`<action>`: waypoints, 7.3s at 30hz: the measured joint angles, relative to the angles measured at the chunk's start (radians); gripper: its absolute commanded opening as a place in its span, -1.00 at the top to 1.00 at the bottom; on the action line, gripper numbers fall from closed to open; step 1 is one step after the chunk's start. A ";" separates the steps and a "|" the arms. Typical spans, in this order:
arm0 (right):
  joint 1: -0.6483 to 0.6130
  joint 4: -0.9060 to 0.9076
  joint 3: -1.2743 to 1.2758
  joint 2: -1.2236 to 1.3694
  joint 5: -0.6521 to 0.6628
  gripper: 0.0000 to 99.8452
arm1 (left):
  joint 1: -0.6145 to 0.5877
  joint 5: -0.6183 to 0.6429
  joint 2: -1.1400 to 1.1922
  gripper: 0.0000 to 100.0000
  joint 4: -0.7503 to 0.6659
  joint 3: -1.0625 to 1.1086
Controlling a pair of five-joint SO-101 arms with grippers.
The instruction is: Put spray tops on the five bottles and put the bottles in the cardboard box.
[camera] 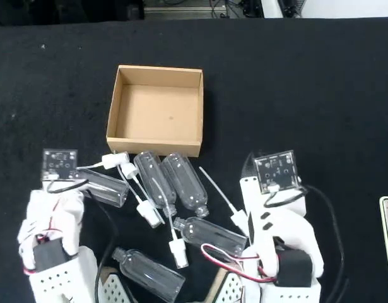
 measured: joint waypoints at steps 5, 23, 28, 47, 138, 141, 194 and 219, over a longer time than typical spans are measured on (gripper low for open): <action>-0.006 0.000 -0.049 0.000 0.000 0.98 | -0.034 -0.002 0.000 0.76 0.040 -0.157; -0.239 0.044 0.095 0.000 -0.048 0.97 | 0.089 0.278 0.434 0.45 0.178 -0.419; -0.239 0.028 0.169 0.000 -0.048 0.97 | 0.172 0.500 0.749 0.38 0.160 -0.540; -0.241 0.018 0.184 0.000 -0.048 0.98 | 0.198 0.818 1.287 0.38 0.083 -0.575; -0.241 0.026 0.181 0.000 -0.048 0.94 | -0.621 -0.671 1.841 0.91 0.095 -1.062; -0.255 0.069 0.089 0.000 -0.037 0.78 | -0.578 -0.597 1.761 0.91 0.140 -1.062; -0.979 -0.109 -1.513 2.311 0.517 0.57 | -1.060 -0.121 1.806 0.92 -0.002 -1.387; -0.916 -0.115 -1.629 2.512 0.637 0.98 | -1.060 -0.121 1.806 0.92 0.037 -1.395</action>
